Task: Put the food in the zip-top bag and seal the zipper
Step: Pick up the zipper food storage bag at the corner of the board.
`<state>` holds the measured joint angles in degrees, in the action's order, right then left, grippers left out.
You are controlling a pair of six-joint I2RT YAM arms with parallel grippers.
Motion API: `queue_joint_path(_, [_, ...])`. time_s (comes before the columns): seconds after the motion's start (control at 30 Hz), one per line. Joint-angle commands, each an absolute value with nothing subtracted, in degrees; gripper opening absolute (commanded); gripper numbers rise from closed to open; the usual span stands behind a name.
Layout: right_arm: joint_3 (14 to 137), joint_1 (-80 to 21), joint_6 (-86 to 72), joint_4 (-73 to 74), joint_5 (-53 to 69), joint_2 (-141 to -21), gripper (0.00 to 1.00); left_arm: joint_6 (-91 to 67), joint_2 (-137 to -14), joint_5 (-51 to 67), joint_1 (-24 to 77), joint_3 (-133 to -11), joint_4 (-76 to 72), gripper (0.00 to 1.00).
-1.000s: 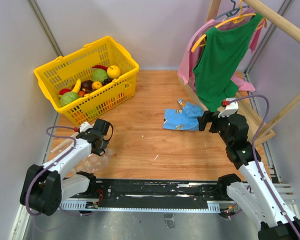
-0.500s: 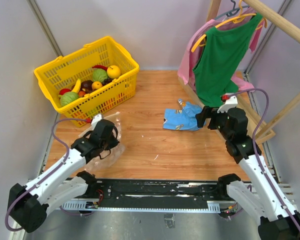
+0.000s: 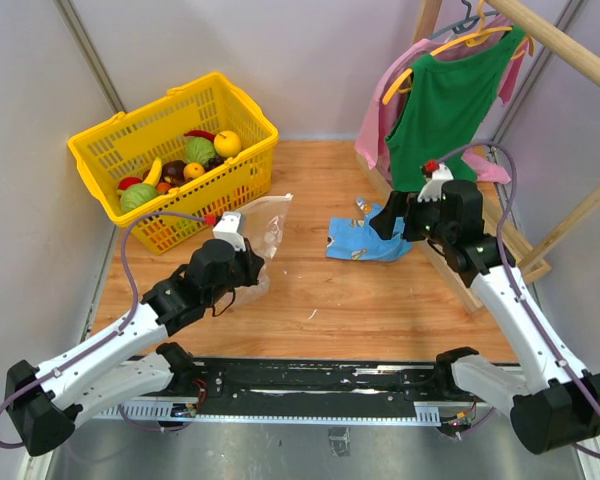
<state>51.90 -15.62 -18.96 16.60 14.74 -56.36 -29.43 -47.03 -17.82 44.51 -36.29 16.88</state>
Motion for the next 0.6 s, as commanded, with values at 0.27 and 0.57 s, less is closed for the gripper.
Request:
queue_joint_path(0.27, [70.4, -17.9, -23.4, 28.6, 26.7, -69.5, 0.97, -2.5, -44.7, -10.2, 47.8, -35.4, -3.3, 0.0])
queue_joint_path(0.57, [84.7, -18.0, -23.3, 36.1, 30.2, -78.2, 0.91, 17.7, -42.4, -7.4, 49.7, -30.3, -14.0, 0.0])
